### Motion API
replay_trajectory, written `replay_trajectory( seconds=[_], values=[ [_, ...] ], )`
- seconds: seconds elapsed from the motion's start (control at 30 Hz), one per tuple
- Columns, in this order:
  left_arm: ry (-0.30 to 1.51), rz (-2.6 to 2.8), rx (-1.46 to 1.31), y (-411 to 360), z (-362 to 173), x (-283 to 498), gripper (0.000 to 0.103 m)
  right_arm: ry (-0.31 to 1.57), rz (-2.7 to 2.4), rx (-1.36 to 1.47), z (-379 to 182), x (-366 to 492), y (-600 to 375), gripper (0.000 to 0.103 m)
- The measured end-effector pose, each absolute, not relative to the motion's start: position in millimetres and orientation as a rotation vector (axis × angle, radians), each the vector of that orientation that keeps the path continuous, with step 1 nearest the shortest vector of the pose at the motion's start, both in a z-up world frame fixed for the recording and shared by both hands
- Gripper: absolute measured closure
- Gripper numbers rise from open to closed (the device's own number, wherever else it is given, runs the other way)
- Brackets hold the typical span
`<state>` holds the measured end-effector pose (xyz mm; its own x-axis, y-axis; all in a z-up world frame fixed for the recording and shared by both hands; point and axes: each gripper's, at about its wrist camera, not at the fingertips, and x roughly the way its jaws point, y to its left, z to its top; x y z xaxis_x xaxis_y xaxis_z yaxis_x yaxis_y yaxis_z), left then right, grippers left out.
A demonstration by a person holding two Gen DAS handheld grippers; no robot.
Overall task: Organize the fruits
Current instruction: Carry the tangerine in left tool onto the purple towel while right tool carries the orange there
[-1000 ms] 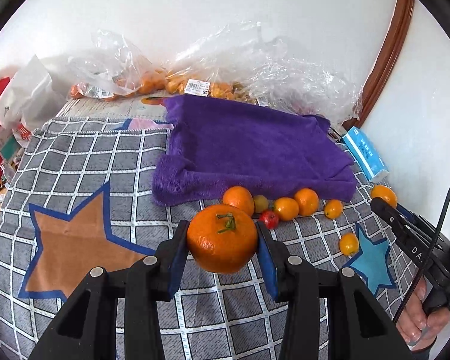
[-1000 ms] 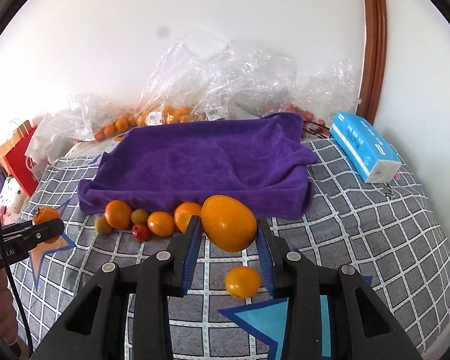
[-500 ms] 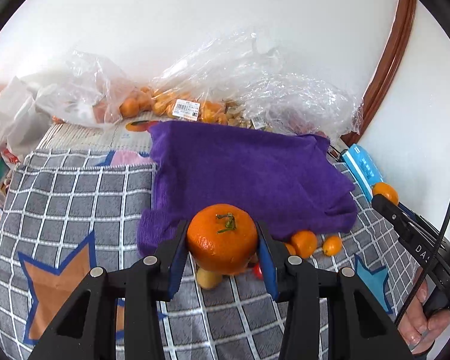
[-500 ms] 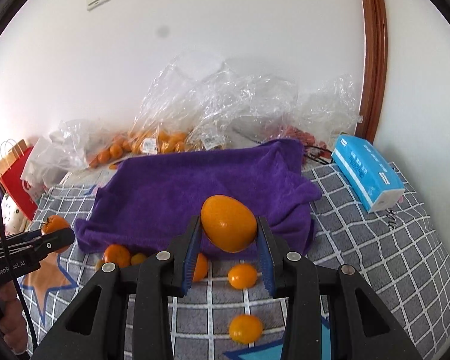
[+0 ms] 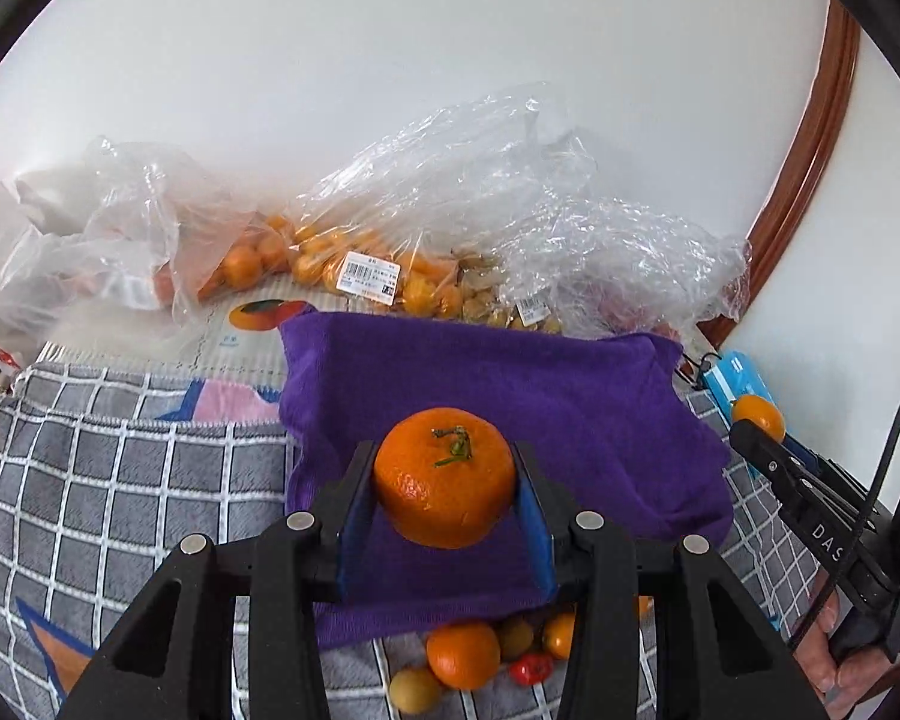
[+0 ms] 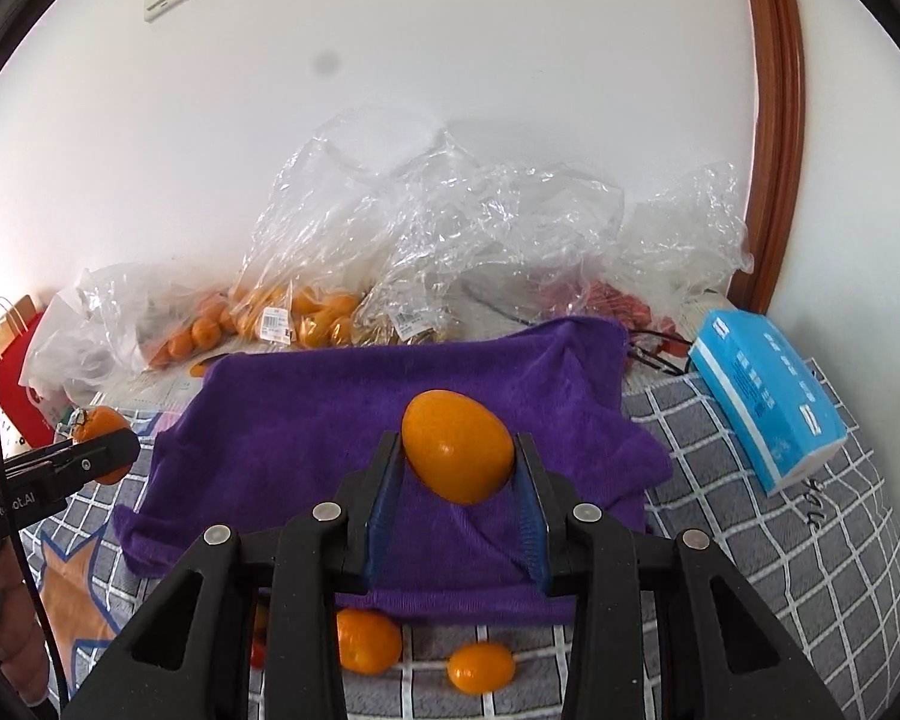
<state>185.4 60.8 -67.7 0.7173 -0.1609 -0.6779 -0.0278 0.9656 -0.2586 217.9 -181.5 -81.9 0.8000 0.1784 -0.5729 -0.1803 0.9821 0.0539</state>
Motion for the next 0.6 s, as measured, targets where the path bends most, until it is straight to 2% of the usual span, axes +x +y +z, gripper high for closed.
replay_trajectory(
  seconds=[0.6],
  values=[
    [0.801, -0.058, -0.289, 66, -111, 211, 0.062, 0.655, 0.18, -0.002, -113, 254, -187, 0.067]
  ],
)
